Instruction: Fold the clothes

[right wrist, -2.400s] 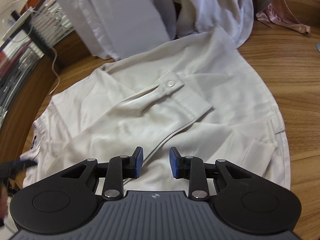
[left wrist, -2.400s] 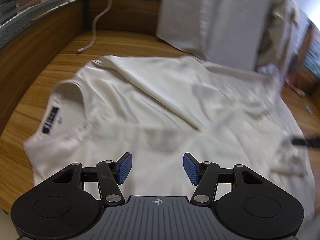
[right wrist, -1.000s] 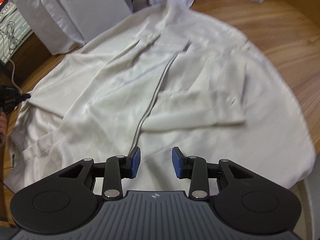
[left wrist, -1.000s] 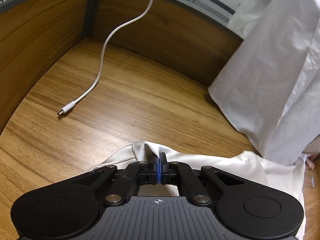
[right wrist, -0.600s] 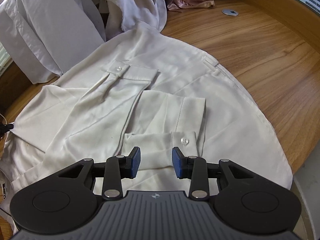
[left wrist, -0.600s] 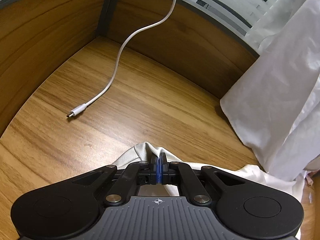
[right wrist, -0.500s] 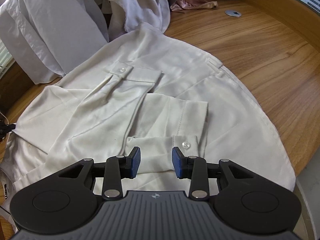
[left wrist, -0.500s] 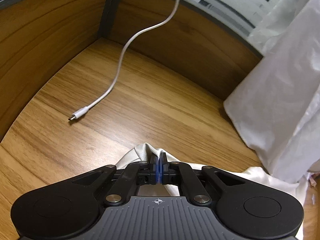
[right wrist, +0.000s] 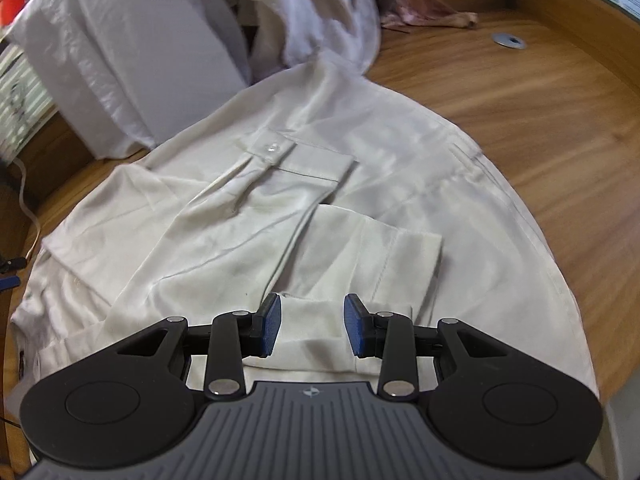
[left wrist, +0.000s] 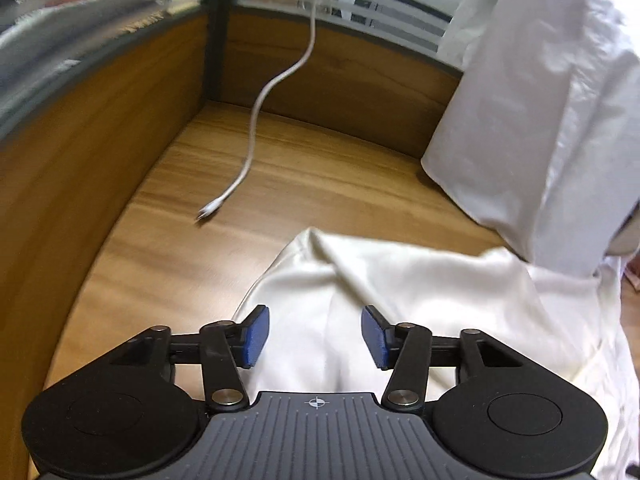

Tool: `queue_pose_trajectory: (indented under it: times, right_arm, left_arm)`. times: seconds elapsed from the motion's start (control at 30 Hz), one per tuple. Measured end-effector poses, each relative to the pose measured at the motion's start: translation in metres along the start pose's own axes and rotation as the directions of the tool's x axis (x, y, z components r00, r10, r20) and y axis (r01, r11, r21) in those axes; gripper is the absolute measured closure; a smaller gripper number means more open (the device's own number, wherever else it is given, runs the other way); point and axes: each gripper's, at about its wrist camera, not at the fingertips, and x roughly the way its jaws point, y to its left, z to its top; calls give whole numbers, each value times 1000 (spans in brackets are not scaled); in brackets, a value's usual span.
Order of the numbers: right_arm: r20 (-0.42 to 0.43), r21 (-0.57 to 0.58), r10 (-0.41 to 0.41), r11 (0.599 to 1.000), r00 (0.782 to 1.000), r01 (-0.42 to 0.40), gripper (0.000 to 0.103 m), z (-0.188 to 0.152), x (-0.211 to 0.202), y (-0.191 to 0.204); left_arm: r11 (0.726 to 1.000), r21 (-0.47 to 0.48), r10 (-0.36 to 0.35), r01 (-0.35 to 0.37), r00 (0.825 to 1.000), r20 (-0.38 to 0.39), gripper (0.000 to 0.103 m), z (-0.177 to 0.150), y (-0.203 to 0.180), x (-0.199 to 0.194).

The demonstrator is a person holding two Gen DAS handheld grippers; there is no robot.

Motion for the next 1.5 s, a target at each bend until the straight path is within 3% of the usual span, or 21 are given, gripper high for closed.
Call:
queue_pose_trajectory:
  times: [0.13, 0.23, 0.37, 0.57, 0.63, 0.73, 0.87, 0.97, 1.03, 1.17, 1.3, 1.43, 1.47, 1.5]
  right_arm:
    - [-25, -124, 82, 989, 996, -84, 63, 6, -1, -2]
    - [-50, -244, 163, 955, 985, -170, 63, 8, -9, -3]
    - [-108, -369, 280, 880, 954, -300, 61, 4, -27, -4]
    - [-198, -519, 392, 736, 898, -436, 52, -23, -60, 5]
    - [-226, -548, 410, 696, 883, -464, 44, -39, -68, 12]
    - [-272, -575, 414, 654, 869, -492, 43, -68, -72, 26]
    - [-328, -593, 409, 613, 851, -523, 43, -114, -72, 50]
    - [-358, -580, 410, 606, 839, -544, 43, -149, -67, 69]
    - [-361, -595, 389, 603, 847, -531, 43, -170, -64, 82]
    - [-320, -609, 346, 638, 882, -471, 43, -198, -60, 101]
    - [-247, -595, 305, 701, 920, -393, 44, -212, -59, 113]
    - [-176, -574, 250, 760, 952, -305, 48, -221, -57, 118]
    - [-168, -573, 249, 763, 954, -300, 53, -221, -57, 117]
    - [-160, -572, 249, 765, 955, -295, 71, -221, -58, 116]
  left_arm:
    - [999, -37, 26, -26, 1000, 2, 46, -26, 4, -36]
    - [998, -49, 40, -40, 999, 3, 43, -50, 5, -64]
    - [999, 0, 45, -45, 999, -3, 42, -86, 1, -101]
    - [995, 96, 41, -37, 998, -38, 39, -146, -8, -138]
    - [986, 165, 39, -28, 997, -61, 38, -164, -14, -144]
    - [963, 269, 18, 9, 995, -99, 38, -188, -24, -150]
    - [904, 418, -27, 89, 988, -152, 38, -216, -35, -154]
    - [854, 505, -37, 123, 984, -177, 38, -235, -38, -153]
    - [824, 549, -36, 140, 980, -197, 38, -246, -37, -148]
    - [758, 641, -2, 119, 984, -180, 39, -258, -34, -140]
    - [702, 706, 9, 96, 990, -144, 40, -263, -36, -135]
    - [625, 778, 10, 69, 995, -96, 81, -274, -43, -135]
    - [608, 791, 0, 69, 996, -86, 87, -277, -43, -137]
    - [592, 804, -5, 60, 997, -71, 95, -280, -44, -140]
